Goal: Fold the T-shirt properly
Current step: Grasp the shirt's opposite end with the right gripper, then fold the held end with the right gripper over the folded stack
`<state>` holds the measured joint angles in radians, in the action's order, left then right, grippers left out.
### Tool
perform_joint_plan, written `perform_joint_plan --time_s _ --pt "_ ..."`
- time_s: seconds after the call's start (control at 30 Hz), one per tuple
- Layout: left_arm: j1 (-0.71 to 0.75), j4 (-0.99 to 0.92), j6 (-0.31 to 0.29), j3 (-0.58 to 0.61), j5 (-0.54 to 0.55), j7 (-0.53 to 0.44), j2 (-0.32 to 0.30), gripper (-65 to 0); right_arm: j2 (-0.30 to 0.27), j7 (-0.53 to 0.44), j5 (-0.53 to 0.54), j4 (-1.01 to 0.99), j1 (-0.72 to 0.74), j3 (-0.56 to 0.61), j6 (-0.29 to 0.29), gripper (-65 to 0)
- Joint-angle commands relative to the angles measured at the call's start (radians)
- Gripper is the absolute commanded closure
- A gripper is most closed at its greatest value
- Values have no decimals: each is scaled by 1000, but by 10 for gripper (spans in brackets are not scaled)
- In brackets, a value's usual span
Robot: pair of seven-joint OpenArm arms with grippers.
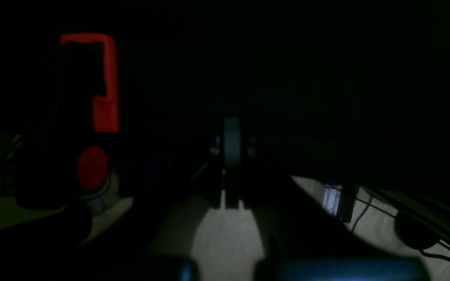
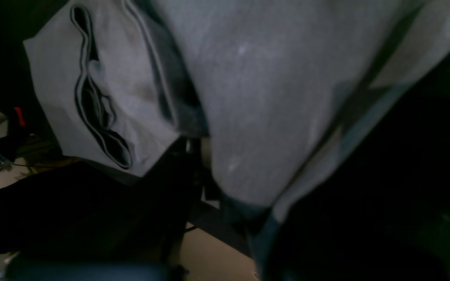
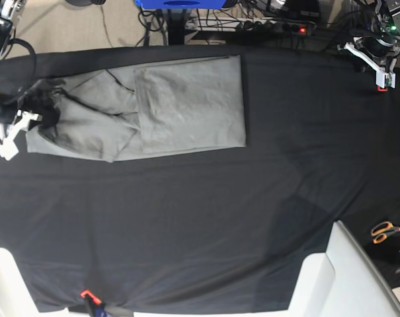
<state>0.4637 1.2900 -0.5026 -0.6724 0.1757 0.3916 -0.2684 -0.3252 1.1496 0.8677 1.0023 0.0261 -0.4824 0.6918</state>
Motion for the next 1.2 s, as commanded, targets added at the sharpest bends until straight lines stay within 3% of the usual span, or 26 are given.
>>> perform_joint_plan --time_s 0.0,0.07,0.23,0.37,0.5,0.7,0.87,1.0,1.17 --pt "7 18 -1 -7 6 -18 -16 0 -12 -15 25 63 8 0 6 -5" --pt "10 38 -1 -7 6 -18 -16 0 5 -10 25 161 -25 0 -17 -5" --pt "11 76 -1 -7 6 -15 -4 0 70 -4 25 439 -110 21 -234 -5" --pt "11 98 -1 24 6 -13 -2 0 73 -10 25 593 -157 179 -376 -5" --pt "11 96 -1 59 6 -15 -6 0 74 -15 18 697 -177 334 -564 -3" --pt "11 96 -1 61 6 -16 -4 0 74 -7 -178 812 -180 606 -818 -3" --pt "11 96 -1 61 6 -18 -4 0 80 -6 -382 809 -133 848 -881 -3" --pt "11 96 -1 61 6 -18 -4 0 84 -6 -542 809 -107 997 -989 -2" --pt "11 96 -1 76 6 -18 -4 0 110 -4 -624 804 -59 1109 -1055 -2"
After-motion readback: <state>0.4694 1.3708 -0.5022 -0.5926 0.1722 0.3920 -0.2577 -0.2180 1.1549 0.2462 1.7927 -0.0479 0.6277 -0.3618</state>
